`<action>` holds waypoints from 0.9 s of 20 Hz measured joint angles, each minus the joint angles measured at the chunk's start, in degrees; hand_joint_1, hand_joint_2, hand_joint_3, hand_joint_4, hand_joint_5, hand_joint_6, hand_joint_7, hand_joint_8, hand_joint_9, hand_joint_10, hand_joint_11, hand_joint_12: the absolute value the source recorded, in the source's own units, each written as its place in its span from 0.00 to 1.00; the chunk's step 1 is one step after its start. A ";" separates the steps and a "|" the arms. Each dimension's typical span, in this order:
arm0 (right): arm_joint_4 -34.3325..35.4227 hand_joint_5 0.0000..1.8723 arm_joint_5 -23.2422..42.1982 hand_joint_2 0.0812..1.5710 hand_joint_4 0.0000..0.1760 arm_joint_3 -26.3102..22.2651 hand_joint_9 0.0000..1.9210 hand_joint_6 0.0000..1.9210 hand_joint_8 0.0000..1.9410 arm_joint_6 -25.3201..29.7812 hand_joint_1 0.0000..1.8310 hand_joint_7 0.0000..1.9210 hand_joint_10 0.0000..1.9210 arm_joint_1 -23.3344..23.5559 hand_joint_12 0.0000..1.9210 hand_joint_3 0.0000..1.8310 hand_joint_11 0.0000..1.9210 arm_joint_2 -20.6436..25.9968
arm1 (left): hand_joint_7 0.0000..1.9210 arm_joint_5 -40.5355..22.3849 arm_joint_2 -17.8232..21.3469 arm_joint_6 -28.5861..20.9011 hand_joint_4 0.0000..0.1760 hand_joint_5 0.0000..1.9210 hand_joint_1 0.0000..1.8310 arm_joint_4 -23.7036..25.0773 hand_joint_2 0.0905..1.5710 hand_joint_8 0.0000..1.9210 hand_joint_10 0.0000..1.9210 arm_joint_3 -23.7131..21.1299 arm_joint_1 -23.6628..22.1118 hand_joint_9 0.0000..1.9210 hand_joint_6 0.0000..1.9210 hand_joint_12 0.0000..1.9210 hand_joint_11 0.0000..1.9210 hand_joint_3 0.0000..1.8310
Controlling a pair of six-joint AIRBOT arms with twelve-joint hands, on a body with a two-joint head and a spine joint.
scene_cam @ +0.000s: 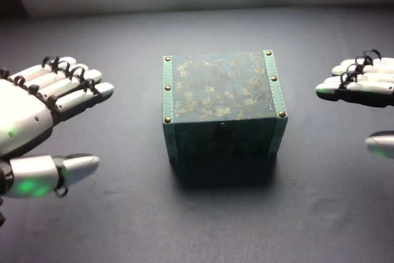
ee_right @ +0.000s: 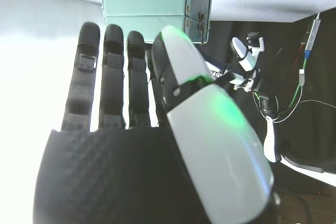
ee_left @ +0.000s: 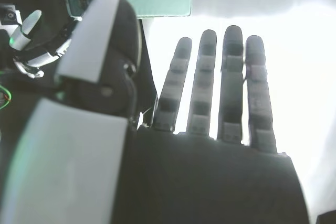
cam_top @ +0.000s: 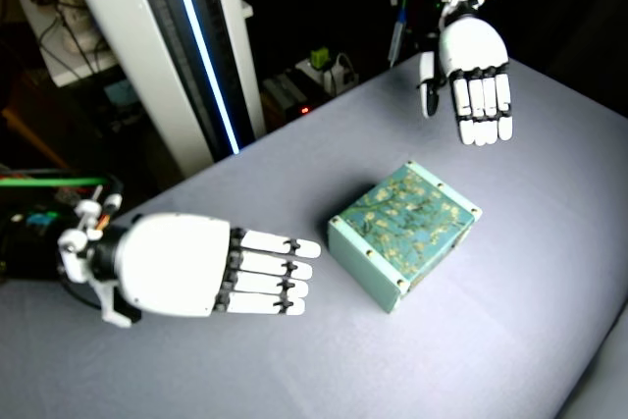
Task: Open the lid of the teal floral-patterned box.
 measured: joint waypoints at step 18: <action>-14.82 0.07 -8.63 0.86 0.00 4.15 0.03 0.00 0.00 6.27 0.00 0.05 0.00 7.10 0.09 0.00 0.03 -4.94 | 0.02 19.56 -7.50 -9.73 0.00 0.01 0.00 17.75 0.80 0.01 0.00 7.50 -10.75 0.01 0.00 0.01 0.00 0.00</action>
